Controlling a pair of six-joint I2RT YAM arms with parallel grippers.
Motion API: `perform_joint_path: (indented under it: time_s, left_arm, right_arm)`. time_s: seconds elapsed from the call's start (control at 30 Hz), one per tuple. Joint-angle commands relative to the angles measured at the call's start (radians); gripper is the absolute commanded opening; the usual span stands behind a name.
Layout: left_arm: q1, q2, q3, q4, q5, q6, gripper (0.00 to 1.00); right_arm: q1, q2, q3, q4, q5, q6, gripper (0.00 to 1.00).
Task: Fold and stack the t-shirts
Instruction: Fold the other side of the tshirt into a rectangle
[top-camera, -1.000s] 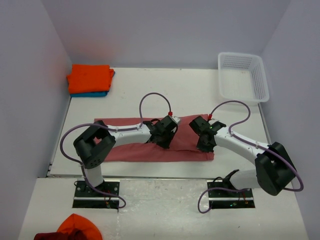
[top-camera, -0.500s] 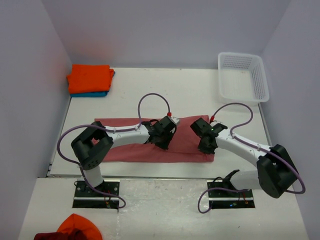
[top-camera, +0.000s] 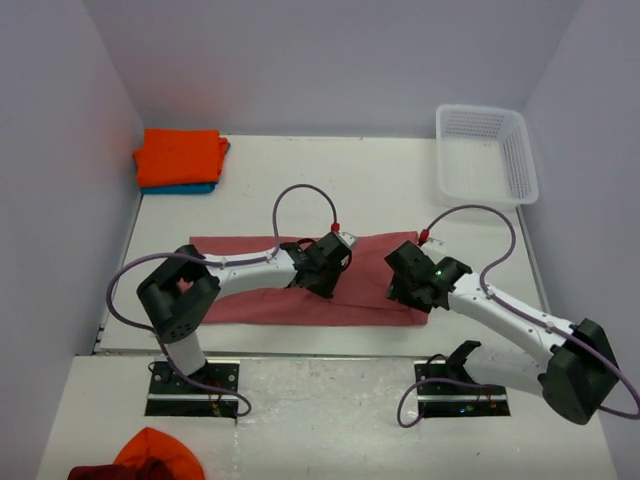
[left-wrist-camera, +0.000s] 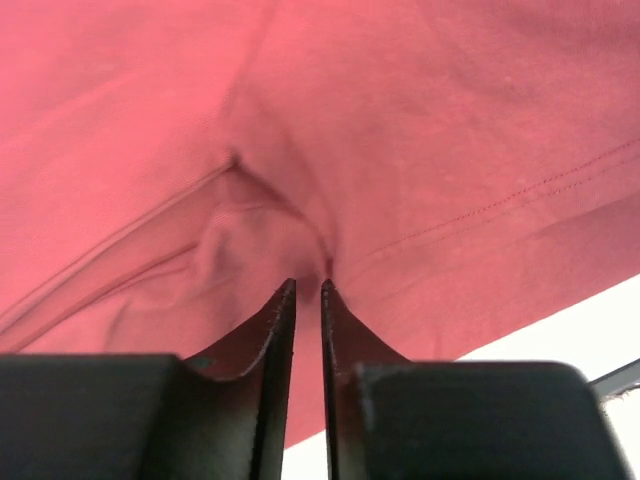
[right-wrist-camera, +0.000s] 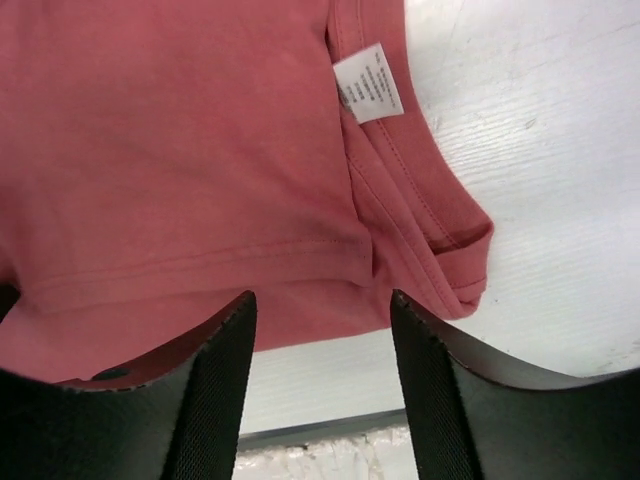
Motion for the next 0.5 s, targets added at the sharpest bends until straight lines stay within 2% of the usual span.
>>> perform_joint_path:
  time_s: [0.0, 0.1, 0.13, 0.17, 0.2, 0.23, 0.27, 0.3, 0.37, 0.4, 0.47]
  left_arm:
    - [-0.018, -0.118, 0.067, -0.064, -0.169, 0.007, 0.18]
    - [-0.034, -0.168, 0.157, -0.155, -0.23, 0.03, 0.25]
    - [-0.034, -0.181, 0.205, -0.178, -0.229, 0.039, 0.27]
    - [-0.034, -0.183, 0.227, -0.178, -0.223, 0.071, 0.32]
    - [-0.034, -0.182, 0.243, -0.166, -0.168, 0.1, 0.33]
    - [-0.032, -0.157, 0.282, -0.129, -0.125, 0.161, 0.34]
    - [-0.032, -0.134, 0.305, -0.109, -0.082, 0.194, 0.29]
    - [-0.032, -0.102, 0.331, -0.092, 0.024, 0.22, 0.21]
    - [-0.029, 0.022, 0.435, -0.054, 0.149, 0.277, 0.0]
    - [-0.029, 0.07, 0.469, -0.043, 0.247, 0.287, 0.0]
    - [-0.031, 0.208, 0.582, -0.044, 0.355, 0.306, 0.0]
  right_arm:
    - [0.007, -0.092, 0.131, -0.093, 0.11, -0.035, 0.59]
    - [0.007, -0.15, 0.265, -0.189, 0.17, -0.082, 0.61]
    - [0.005, -0.162, 0.294, -0.206, 0.182, -0.093, 0.61]
    - [0.007, -0.173, 0.346, -0.218, 0.187, -0.139, 0.63]
    - [0.005, -0.188, 0.374, -0.224, 0.195, -0.158, 0.64]
    - [0.007, -0.195, 0.395, -0.23, 0.221, -0.168, 0.53]
    - [0.007, -0.199, 0.426, -0.224, 0.227, -0.205, 0.24]
    - [0.005, -0.201, 0.446, -0.227, 0.236, -0.21, 0.0]
    - [0.004, -0.201, 0.487, -0.236, 0.239, -0.24, 0.0]
    - [0.005, -0.198, 0.504, -0.244, 0.238, -0.244, 0.0]
    - [0.004, -0.195, 0.543, -0.275, 0.229, -0.26, 0.0]
